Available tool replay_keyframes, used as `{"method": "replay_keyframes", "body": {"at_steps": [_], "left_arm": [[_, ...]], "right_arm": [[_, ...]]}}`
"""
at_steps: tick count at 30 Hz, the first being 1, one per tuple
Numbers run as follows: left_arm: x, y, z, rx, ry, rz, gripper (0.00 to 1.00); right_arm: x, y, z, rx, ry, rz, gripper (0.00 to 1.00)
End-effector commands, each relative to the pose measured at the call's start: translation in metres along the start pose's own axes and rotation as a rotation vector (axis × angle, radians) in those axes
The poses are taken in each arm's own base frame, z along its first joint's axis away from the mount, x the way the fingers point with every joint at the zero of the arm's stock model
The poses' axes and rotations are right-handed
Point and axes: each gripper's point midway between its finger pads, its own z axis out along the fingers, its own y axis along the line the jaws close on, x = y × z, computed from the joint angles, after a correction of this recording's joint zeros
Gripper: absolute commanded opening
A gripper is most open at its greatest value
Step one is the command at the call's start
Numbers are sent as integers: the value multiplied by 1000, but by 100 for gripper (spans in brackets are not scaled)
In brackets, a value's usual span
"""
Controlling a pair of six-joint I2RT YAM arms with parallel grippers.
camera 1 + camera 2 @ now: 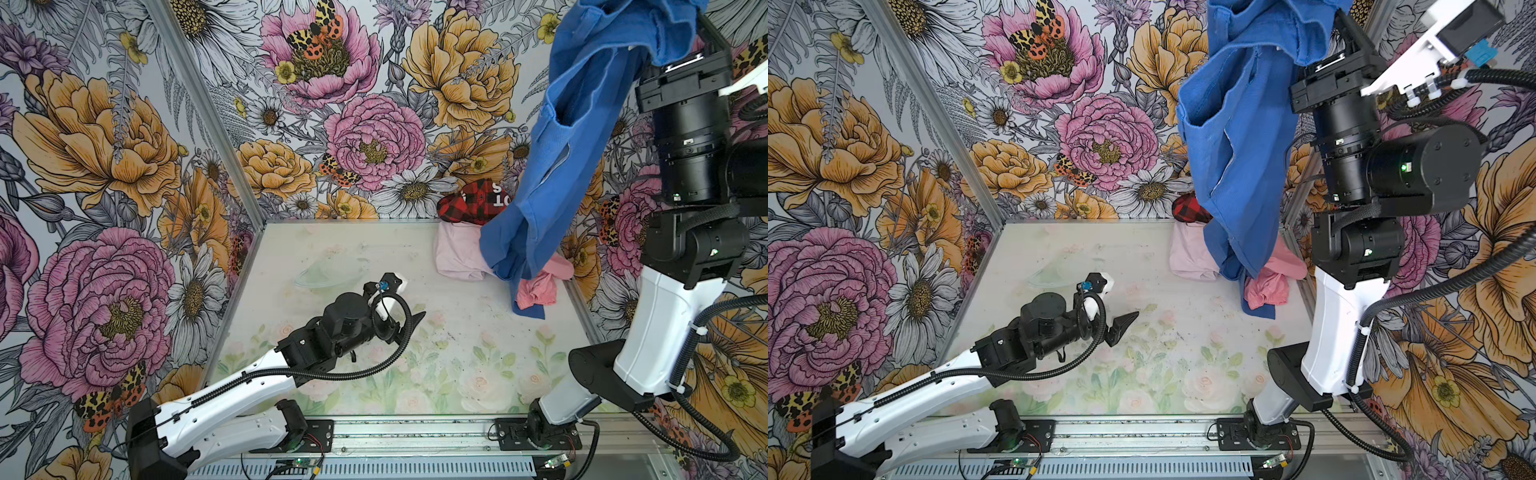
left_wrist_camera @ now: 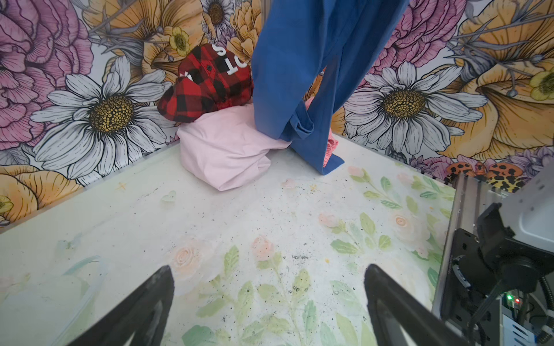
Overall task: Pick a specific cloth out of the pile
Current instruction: 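Lift the blue shirt high out of the pile with the right gripper, then lower the blue shirt onto the table while the left gripper grasps it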
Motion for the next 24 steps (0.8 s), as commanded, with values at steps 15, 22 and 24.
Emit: {"method": "replay_keyframes", "body": {"at_steps": [15, 22, 24], "left_arm": [[-10, -31, 16, 150, -58, 107, 99], [15, -31, 32, 149, 69, 101, 99], [20, -37, 45, 173, 113, 77, 99]], "right_arm": [[293, -179, -286, 777, 695, 110, 0], [358, -195, -379, 910, 924, 91, 0], [368, -194, -398, 935, 1012, 85, 2]]}}
